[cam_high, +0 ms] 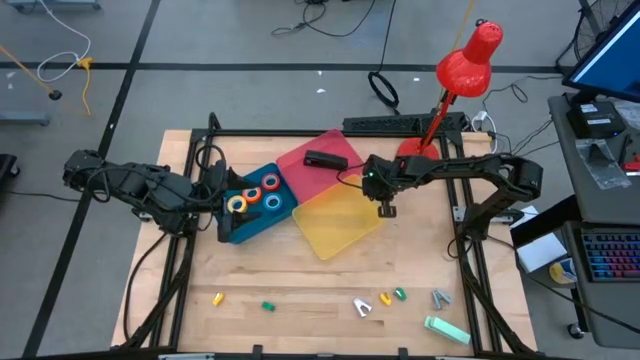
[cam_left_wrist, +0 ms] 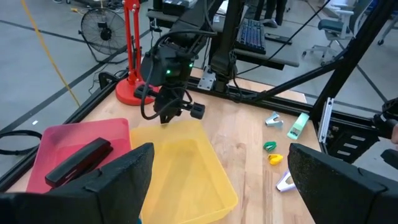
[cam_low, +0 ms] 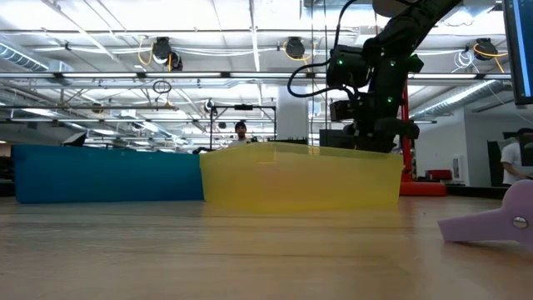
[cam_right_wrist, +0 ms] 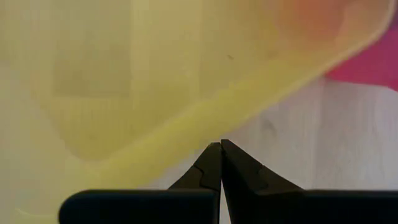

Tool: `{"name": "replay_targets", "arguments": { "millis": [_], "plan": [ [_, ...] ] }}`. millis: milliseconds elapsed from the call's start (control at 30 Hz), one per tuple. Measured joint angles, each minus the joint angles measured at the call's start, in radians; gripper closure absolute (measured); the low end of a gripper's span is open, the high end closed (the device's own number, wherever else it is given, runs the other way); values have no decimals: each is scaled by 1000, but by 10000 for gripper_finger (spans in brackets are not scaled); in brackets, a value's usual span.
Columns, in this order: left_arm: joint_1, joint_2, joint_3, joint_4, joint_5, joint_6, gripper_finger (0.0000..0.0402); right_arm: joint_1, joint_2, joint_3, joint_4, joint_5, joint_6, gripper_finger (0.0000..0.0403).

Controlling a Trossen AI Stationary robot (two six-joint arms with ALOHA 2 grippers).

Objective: Pick and place Stapler, Stapler remover, tape
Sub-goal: Adjust the yellow bin

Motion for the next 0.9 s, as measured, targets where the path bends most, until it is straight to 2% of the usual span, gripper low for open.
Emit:
{"name": "replay_targets", "arguments": {
  "millis": [900],
  "plan": [
    [0, 0, 0, 1, 0, 13, 34, 87, 0, 0, 109, -30, 66, 403]
  ]
}}
